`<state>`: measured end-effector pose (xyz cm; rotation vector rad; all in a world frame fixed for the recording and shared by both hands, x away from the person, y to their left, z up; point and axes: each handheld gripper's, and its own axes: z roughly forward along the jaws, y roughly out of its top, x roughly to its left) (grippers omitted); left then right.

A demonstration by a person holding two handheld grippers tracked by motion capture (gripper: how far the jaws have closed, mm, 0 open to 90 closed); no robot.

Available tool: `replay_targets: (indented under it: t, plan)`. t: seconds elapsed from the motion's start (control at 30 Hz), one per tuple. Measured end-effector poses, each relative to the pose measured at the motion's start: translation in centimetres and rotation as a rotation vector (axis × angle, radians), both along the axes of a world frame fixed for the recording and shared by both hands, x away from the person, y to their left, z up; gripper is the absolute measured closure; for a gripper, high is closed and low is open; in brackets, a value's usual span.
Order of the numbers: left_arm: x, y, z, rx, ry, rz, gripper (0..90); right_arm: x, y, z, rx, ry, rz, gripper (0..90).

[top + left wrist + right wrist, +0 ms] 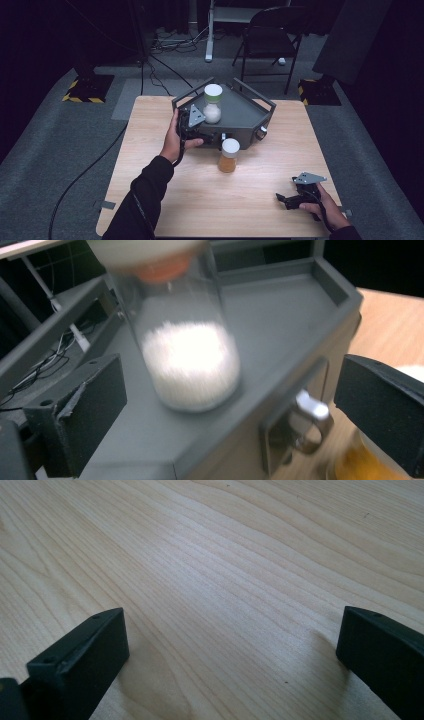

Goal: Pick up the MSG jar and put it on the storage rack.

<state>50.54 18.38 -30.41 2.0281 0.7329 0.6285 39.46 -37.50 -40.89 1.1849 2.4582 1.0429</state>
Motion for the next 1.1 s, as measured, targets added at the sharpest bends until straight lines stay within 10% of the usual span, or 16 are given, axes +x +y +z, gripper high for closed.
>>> replay_targets:
  t: [1.1]
  plan:
    - [-4.7,1.7,-3.8,0.066,0.089,-0.093,0.5,-0.1,0.0,0.0,0.0,0.0,-0.003,0.1]
